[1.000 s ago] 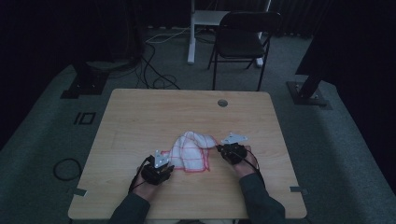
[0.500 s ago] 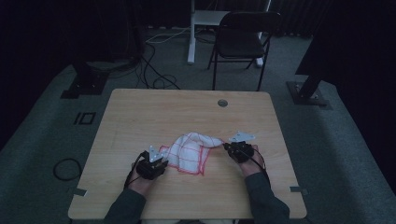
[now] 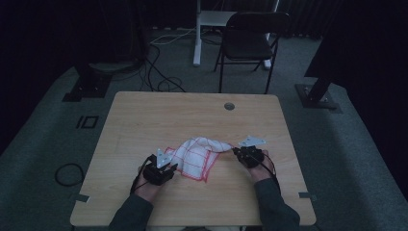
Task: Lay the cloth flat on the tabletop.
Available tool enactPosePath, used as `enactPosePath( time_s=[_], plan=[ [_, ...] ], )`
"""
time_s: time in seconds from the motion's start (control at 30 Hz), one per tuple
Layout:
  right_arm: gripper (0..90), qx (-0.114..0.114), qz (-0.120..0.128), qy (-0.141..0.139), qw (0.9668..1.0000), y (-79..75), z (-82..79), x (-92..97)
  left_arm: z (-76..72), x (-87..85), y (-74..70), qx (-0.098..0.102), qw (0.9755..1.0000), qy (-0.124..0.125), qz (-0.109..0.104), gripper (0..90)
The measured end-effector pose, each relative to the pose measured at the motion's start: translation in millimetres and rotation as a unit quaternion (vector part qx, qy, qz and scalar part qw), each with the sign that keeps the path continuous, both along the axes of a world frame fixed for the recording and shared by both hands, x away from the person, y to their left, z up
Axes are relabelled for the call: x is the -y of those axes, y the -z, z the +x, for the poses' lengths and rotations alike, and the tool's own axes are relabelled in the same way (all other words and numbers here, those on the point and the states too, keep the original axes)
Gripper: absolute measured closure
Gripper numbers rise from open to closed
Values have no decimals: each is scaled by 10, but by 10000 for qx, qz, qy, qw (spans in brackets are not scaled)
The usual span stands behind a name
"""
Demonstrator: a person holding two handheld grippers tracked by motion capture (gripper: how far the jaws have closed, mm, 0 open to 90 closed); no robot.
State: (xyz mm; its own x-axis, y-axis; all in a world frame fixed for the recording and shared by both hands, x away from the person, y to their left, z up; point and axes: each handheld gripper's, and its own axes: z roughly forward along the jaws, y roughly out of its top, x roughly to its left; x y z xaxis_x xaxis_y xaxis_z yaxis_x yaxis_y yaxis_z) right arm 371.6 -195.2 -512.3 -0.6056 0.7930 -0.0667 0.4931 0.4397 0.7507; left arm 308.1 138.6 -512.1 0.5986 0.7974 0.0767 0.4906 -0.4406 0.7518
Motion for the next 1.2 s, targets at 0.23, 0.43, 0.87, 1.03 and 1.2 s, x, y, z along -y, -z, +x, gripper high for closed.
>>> enactPosePath(
  time_s=[0.23,0.43,0.87,1.03,1.2],
  plan=[
    [899,-2,4,-19,10000,-2,-5,-4,-34,297,23,-120,9990,412,-78,659],
    [899,-13,8,-26,10000,17,-8,-2,-65,570,70,-193,9970,747,-54,644],
    [899,-3,20,-36,10000,14,-18,3,21,879,159,-271,9970,708,131,597],
    [899,11,31,-18,10000,8,-18,25,5,861,142,-305,9967,735,157,726],
    [899,13,28,11,10000,1,-18,56,-12,801,77,-289,9970,709,148,848]
  ],
)
